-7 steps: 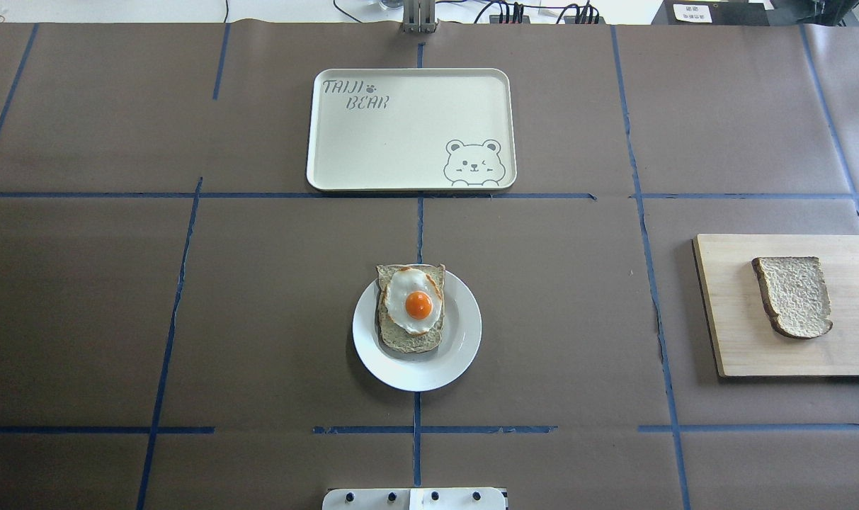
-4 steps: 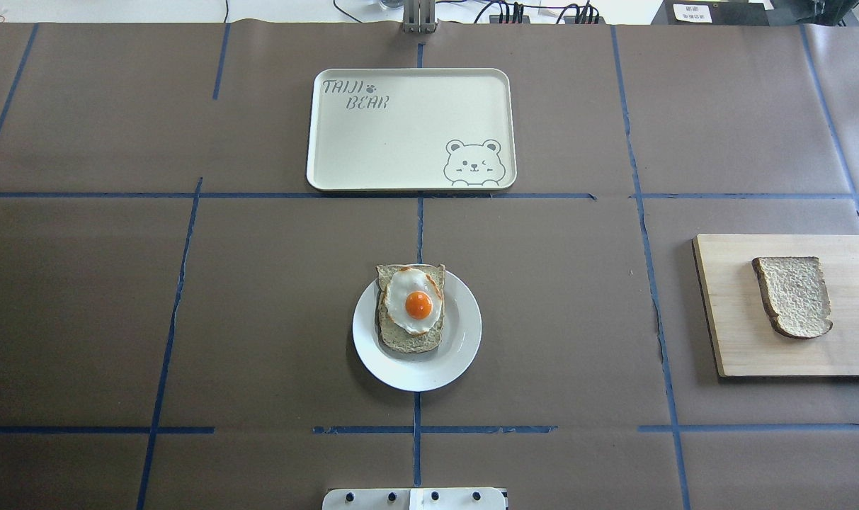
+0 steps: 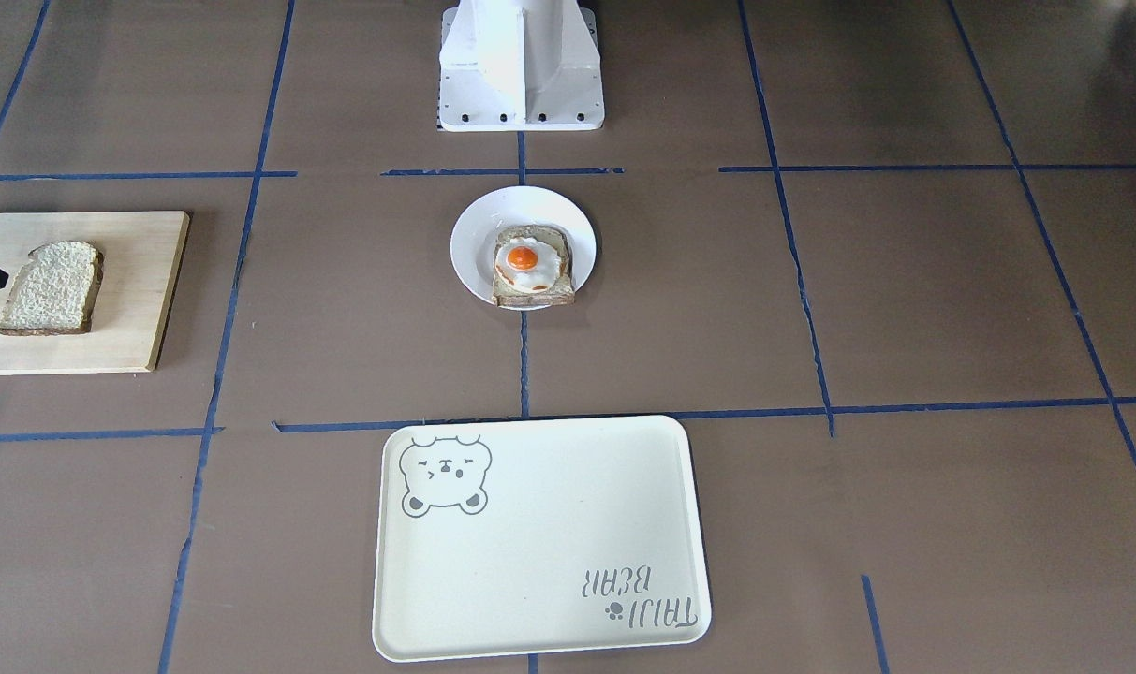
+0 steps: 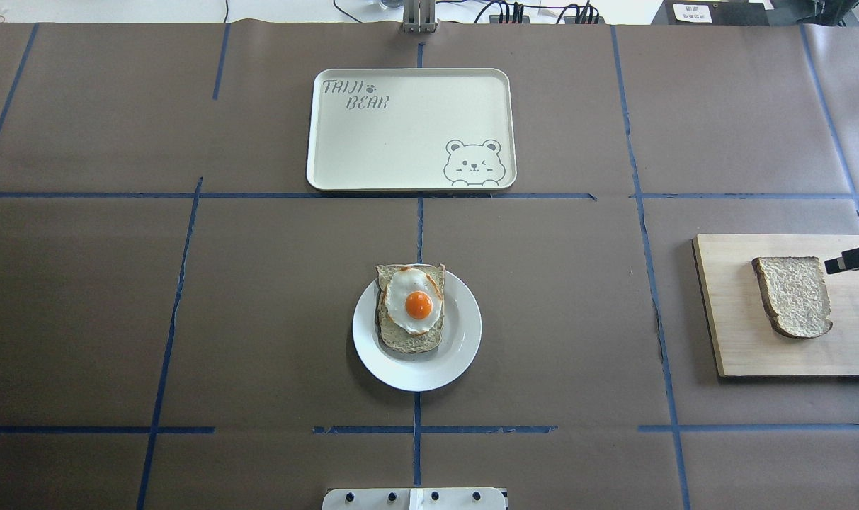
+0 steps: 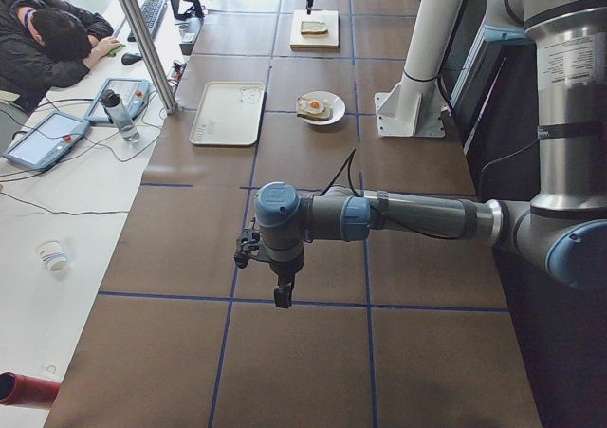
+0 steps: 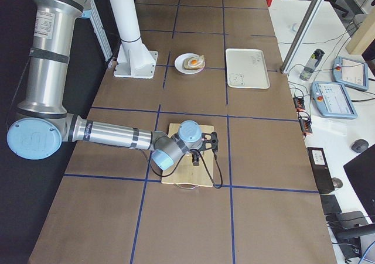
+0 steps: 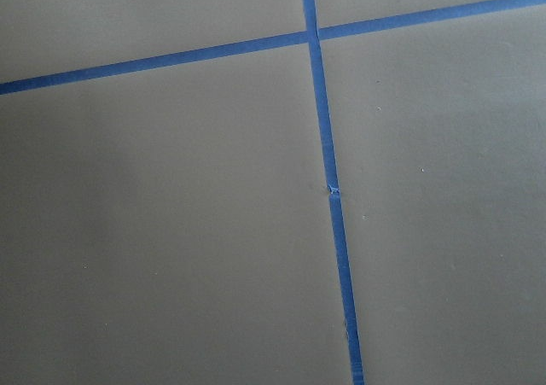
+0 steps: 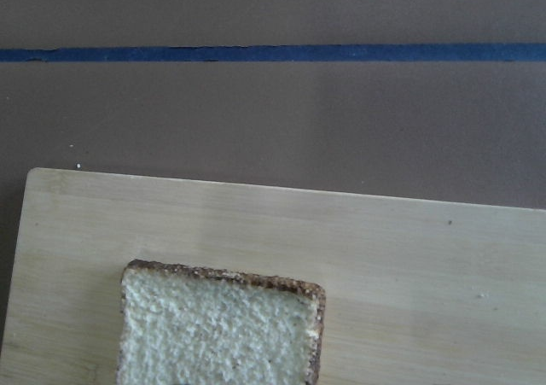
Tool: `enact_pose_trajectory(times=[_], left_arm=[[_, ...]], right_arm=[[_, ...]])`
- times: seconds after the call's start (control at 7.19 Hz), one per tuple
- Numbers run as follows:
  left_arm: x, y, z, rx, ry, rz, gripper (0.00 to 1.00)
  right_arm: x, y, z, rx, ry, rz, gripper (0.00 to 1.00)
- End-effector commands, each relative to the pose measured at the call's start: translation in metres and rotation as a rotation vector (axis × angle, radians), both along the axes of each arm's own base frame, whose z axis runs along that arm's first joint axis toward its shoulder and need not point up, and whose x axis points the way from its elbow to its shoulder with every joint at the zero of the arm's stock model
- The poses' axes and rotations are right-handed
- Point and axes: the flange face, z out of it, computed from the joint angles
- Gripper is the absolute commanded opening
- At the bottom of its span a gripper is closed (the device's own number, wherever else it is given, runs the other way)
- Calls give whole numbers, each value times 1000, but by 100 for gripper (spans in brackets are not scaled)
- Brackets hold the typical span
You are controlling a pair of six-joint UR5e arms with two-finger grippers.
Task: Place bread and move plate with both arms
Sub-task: 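Reach the right gripper to the bread slice on the bamboo board and grasp it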
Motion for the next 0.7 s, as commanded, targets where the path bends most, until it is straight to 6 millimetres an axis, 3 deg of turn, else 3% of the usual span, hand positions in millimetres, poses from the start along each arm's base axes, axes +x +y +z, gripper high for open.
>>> enact_pose_trajectory(times=[0.0, 0.28, 0.56], left_arm=[[0, 0, 0, 1, 0, 0, 100], [0, 0, 0, 1, 0, 0, 100], [0, 0, 0, -1, 0, 0, 100]], right_arm=[[-19, 11, 6, -6, 7, -14, 91], [-25, 31, 14, -1, 9, -46, 88], [-30, 35, 11, -2, 3, -57, 82]])
